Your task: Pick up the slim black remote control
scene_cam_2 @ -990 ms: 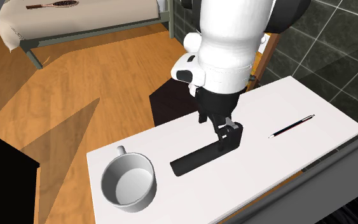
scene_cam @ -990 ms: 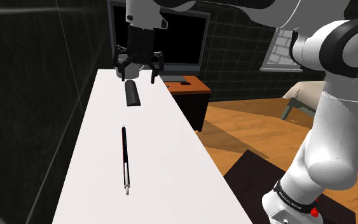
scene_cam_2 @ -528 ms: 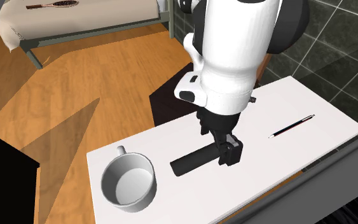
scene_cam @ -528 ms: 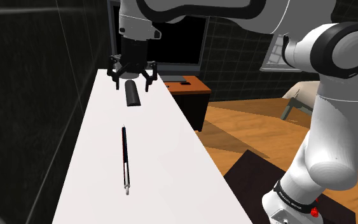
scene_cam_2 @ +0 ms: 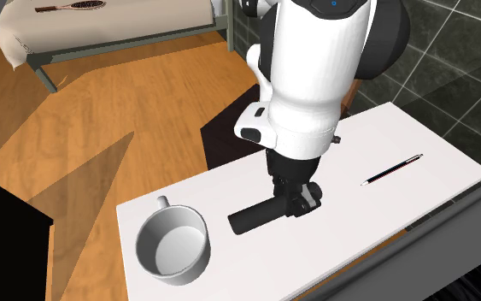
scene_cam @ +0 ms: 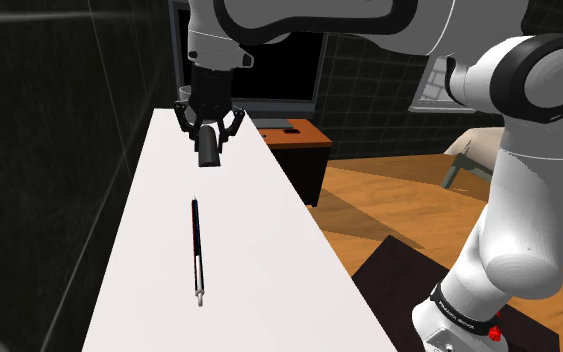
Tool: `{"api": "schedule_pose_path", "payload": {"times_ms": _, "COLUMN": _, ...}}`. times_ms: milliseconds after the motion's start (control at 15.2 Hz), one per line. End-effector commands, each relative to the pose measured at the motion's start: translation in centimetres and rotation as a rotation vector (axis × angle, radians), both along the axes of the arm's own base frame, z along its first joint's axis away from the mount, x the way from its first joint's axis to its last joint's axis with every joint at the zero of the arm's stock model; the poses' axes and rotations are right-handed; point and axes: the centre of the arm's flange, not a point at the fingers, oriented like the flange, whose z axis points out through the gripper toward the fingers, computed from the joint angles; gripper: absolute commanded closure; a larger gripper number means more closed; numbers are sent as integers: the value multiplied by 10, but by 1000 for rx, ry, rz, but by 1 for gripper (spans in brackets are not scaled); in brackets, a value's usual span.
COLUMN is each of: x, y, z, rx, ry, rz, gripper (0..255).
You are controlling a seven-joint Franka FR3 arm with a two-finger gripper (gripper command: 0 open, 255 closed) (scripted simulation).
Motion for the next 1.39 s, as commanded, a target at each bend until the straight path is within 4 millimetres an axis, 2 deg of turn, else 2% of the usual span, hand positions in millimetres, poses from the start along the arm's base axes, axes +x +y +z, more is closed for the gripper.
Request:
{"api": "schedule_pose_path", "payload": {"times_ms": 0, "x": 0, "y": 1, "z": -2, "rx": 0, "ry": 3, "rz": 1, "gripper": 255}}
{"api": "schedule_pose_path", "payload": {"times_ms": 264, "x": 0, "y": 1, "z": -2, "rx": 0, "ry": 3, "rz": 1, "gripper": 255}}
{"api": "schedule_pose_path", "payload": {"times_ms": 1254, "x": 0, "y": 1, "z": 77, "rx": 0, "ry": 3, "rz": 1, "gripper": 255}}
{"api": "schedule_pose_path", "payload": {"times_ms": 1320, "x": 0, "y": 1, "z": 78, "rx": 0, "ry": 3, "rz": 1, "gripper": 255}}
